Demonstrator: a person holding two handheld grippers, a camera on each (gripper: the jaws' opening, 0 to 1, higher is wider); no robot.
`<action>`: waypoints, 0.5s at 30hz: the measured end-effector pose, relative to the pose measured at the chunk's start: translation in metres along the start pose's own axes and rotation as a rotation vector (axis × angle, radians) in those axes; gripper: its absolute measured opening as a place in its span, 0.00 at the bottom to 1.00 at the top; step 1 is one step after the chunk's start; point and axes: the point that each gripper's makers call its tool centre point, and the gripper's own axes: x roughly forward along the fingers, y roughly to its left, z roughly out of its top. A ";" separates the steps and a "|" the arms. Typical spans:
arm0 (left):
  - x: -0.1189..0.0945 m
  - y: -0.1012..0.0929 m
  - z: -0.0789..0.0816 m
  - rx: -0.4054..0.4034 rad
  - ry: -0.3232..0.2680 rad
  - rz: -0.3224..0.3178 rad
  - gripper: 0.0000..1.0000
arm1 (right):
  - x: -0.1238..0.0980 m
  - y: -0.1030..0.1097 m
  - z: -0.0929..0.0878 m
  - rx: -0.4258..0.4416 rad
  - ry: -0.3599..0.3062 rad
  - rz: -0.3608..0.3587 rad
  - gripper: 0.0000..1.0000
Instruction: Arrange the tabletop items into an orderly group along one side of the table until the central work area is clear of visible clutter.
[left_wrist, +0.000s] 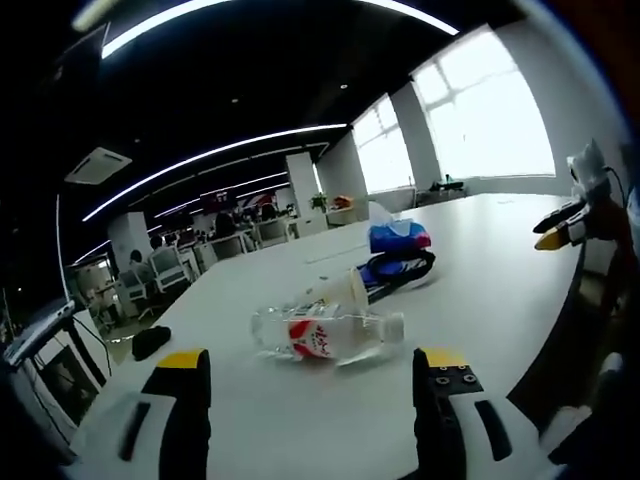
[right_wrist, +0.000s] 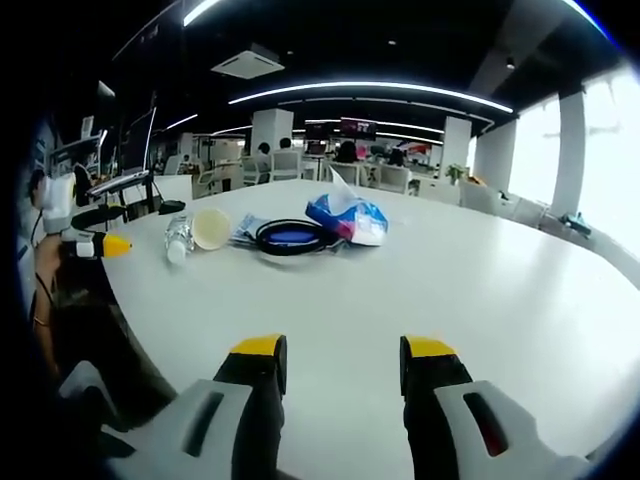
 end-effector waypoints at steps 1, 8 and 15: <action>0.000 0.000 0.000 0.050 0.002 0.012 0.82 | 0.000 0.000 0.000 0.001 0.001 -0.001 0.43; 0.001 -0.002 0.002 0.099 -0.002 0.022 0.82 | 0.001 0.002 0.001 -0.001 -0.001 0.005 0.43; 0.002 -0.001 0.004 0.230 0.002 0.045 0.82 | 0.001 0.000 -0.001 0.004 0.007 0.000 0.43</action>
